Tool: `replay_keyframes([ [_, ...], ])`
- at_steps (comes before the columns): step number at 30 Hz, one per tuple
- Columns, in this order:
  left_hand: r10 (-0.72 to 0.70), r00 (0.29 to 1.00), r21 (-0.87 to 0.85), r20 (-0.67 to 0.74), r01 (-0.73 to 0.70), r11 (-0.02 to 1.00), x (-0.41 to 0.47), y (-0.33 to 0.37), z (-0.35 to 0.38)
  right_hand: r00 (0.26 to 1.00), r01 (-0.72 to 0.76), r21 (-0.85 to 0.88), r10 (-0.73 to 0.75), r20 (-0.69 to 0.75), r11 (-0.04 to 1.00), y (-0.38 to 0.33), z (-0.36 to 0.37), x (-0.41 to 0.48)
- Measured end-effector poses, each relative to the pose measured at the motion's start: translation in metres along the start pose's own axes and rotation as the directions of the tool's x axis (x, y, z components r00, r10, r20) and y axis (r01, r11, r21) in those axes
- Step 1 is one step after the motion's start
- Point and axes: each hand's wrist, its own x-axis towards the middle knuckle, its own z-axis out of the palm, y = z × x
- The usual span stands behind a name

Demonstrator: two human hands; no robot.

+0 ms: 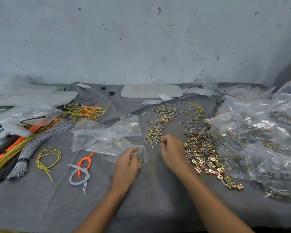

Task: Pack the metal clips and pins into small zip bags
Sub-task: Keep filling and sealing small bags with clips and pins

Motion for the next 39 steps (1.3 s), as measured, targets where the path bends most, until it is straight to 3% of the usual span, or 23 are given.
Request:
replay_keyframes([
  [3,-0.002,1.0,0.006,0.009,0.002,1.0,0.001,0.0,0.0,0.997,0.068,0.31,-0.078,0.018,0.948,-0.026,0.01,-0.029],
  [8,0.015,0.999,0.017,0.035,-0.016,1.0,-0.001,0.003,-0.003,0.981,0.106,0.275,-0.146,0.129,0.956,-0.035,0.024,-0.033],
  [11,0.004,1.0,0.016,0.023,-0.005,1.0,0.0,0.001,-0.002,0.992,0.075,0.277,-0.099,0.074,0.958,-0.024,0.012,-0.009],
  [15,0.001,1.0,0.007,0.001,-0.001,1.0,0.0,-0.002,0.001,0.999,-0.038,-0.022,0.037,-0.023,0.999,0.008,-0.005,0.041],
  [17,0.01,1.0,0.025,-0.009,-0.01,1.0,0.001,-0.006,0.001,0.997,-0.035,-0.219,0.018,-0.077,0.975,0.021,-0.004,0.06],
  [20,0.028,0.999,0.036,-0.027,-0.027,0.999,0.004,-0.008,0.003,1.0,0.024,-0.488,-0.017,0.019,0.872,0.031,0.003,0.078],
  [23,0.043,0.999,0.053,-0.017,-0.042,0.998,0.004,-0.004,0.001,0.995,0.065,-0.578,-0.007,0.102,0.813,0.031,0.007,0.086],
  [27,0.03,0.999,0.055,-0.02,-0.029,0.998,0.003,-0.001,0.0,0.99,0.07,-0.559,0.012,0.143,0.826,0.027,0.005,0.081],
  [30,0.024,0.999,0.058,-0.025,-0.023,0.998,0.001,0.0,-0.001,0.998,0.043,-0.413,-0.022,0.056,0.91,0.018,-0.003,0.067],
  [32,0.019,0.999,0.053,-0.034,-0.017,0.998,0.002,0.0,0.0,1.0,-0.017,-0.115,0.015,-0.011,0.993,0.004,-0.009,0.05],
  [35,0.023,0.999,0.047,-0.045,-0.021,0.999,0.002,-0.001,0.0,0.996,-0.083,0.314,0.092,-0.013,0.946,-0.02,-0.009,0.013],
  [39,0.081,0.996,0.124,-0.023,-0.078,0.989,0.001,-0.003,0.0,0.999,-0.05,0.445,0.035,0.041,0.894,-0.039,0.01,-0.031],
])
